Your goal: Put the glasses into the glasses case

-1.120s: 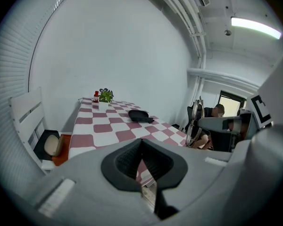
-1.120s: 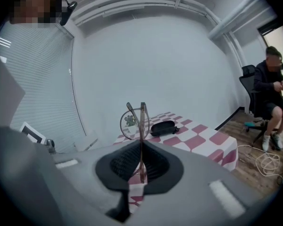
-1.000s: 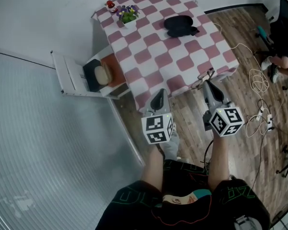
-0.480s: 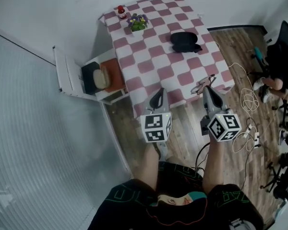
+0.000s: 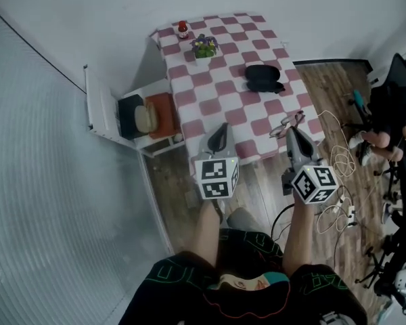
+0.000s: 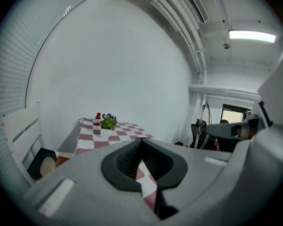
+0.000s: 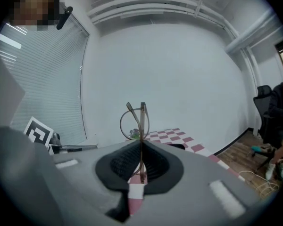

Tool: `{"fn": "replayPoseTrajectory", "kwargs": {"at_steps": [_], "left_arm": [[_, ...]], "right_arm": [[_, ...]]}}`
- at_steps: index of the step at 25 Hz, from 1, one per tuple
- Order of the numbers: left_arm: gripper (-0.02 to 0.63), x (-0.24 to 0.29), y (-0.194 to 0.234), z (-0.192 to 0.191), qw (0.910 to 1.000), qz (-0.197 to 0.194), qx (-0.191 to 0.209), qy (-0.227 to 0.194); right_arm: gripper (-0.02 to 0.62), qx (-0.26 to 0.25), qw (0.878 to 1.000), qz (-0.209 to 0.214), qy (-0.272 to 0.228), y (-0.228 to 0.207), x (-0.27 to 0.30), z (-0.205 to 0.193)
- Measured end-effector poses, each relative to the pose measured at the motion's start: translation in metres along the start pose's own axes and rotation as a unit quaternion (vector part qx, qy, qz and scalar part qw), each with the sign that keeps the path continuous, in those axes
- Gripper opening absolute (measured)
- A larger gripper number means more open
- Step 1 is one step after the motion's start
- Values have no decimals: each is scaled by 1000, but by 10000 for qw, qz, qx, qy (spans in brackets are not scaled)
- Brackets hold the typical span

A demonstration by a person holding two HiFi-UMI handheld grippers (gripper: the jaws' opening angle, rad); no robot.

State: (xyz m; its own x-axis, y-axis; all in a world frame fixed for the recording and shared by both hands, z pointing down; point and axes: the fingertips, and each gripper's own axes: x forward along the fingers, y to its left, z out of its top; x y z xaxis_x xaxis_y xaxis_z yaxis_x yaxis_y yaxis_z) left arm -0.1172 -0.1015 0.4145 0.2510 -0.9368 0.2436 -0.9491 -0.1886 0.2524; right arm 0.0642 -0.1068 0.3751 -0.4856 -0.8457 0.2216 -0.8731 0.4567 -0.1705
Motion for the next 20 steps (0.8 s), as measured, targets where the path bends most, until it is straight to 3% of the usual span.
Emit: {"fn": "replayPoseTrajectory", "kwargs": {"at_steps": [12, 20], "left_arm": [[9, 8, -26, 61, 9968, -335, 239, -684], [9, 11, -34, 79, 9938, -477, 177, -992]], "right_arm": [[11, -734, 9962, -276, -376, 1, -9, 67], [11, -949, 9935, -356, -519, -1, -17, 85]]}}
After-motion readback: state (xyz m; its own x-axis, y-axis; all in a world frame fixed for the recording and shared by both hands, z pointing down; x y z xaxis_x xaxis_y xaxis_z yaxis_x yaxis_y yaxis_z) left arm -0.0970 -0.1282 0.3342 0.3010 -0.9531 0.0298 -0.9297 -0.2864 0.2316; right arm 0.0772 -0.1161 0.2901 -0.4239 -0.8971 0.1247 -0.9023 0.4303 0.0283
